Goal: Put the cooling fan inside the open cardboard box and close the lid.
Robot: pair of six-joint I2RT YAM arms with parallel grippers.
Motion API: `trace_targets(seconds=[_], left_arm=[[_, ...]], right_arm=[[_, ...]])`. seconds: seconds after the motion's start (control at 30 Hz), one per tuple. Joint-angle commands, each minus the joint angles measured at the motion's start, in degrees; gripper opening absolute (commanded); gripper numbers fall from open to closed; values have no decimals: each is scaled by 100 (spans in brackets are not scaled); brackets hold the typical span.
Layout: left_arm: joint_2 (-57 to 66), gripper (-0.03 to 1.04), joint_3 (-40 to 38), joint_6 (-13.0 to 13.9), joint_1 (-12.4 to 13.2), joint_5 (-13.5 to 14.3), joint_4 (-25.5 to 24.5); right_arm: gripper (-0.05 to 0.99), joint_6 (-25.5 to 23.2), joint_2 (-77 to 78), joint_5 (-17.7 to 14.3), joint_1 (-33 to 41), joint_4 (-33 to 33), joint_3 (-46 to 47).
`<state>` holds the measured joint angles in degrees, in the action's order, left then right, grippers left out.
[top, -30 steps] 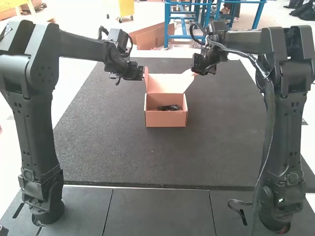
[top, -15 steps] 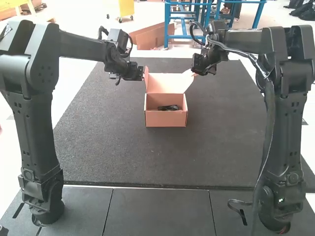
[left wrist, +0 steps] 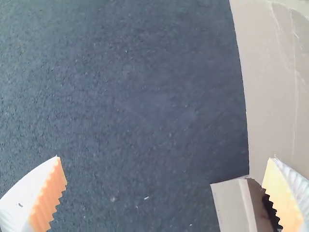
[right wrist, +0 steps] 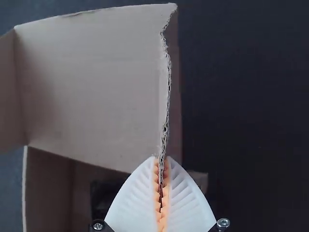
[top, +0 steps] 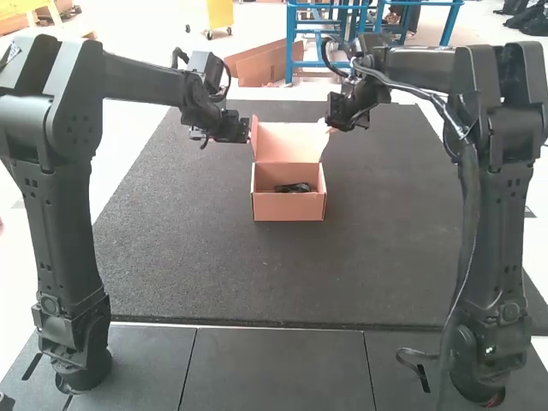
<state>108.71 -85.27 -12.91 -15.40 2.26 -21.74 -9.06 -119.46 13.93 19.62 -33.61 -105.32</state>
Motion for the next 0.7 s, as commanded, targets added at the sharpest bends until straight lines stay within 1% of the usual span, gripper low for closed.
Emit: trace_targets(seconds=[0.0,0.27,0.4,0.5,0.67], left_arm=[[19,96,-314,34,-7,-68,3],[19,96,-411,25,-16,-68,-182],[10,96,-411,16,-113,-130,-322],[2,96,-411,7,-200,-235,-454],[-51,96,-420,-1,-315,-244,-560]], right_arm=[[-1,80,195,153,262,-94,169],[-1,89,423,136,306,-85,442],[-1,89,573,136,306,-85,626],[-1,89,670,127,306,-76,767],[-1,89,828,118,306,-67,952]])
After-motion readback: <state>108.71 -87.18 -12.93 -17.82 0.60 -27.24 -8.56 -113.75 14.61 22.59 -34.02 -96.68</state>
